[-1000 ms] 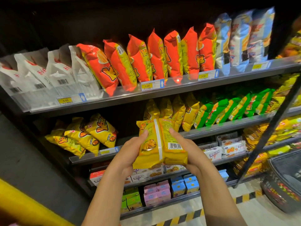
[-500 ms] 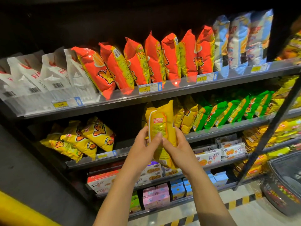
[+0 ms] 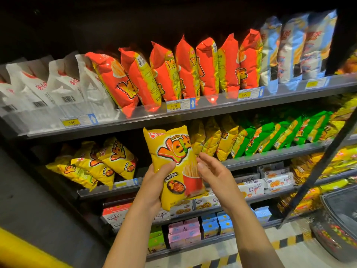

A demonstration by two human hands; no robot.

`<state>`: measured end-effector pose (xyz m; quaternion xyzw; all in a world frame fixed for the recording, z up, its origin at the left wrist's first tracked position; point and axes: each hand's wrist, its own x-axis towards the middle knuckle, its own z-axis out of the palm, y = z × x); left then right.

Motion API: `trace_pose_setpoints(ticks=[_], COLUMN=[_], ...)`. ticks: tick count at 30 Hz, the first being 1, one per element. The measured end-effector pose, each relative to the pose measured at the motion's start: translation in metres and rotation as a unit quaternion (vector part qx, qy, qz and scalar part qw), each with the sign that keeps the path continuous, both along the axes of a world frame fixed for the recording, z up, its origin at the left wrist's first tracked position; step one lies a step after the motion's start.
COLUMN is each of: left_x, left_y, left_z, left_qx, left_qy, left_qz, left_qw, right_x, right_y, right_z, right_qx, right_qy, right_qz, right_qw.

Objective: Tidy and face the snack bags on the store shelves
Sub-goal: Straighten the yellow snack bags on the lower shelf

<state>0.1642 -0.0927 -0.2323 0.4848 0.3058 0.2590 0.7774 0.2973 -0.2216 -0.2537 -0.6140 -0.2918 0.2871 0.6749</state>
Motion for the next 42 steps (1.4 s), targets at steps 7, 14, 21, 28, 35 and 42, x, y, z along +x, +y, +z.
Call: trace_pose_setpoints(ticks=[7, 14, 21, 28, 35, 42], left_x=[-0.005, -0.017, -0.027, 0.002, 0.050, 0.071], left_y=[0.015, 0.037, 0.065, 0.108, 0.149, 0.177], left_z=[-0.012, -0.027, -0.039, -0.051, -0.065, -0.086], left_qx=[0.001, 0.058, 0.048, 0.125, 0.185, 0.208], left_qy=[0.021, 0.086, 0.113, 0.180, 0.191, 0.292], left_qz=[-0.042, -0.024, 0.055, 0.209, 0.284, 0.304], left_qw=[0.999, 0.994, 0.991, 0.953, 0.921, 0.883], right_x=[-0.007, -0.006, 0.006, 0.045, 0.073, 0.075], right_y=[0.014, 0.042, 0.073, 0.112, 0.150, 0.168], right_z=[-0.007, -0.027, -0.032, -0.033, -0.034, -0.049], right_qx=[0.006, -0.034, -0.161, -0.236, -0.280, -0.316], right_qy=[0.039, -0.032, -0.218, -0.567, -0.652, -0.668], right_qz=[0.026, 0.035, 0.046, -0.105, -0.139, -0.132], right_qw=[0.999, 0.998, 0.961, 0.782, 0.690, 0.661])
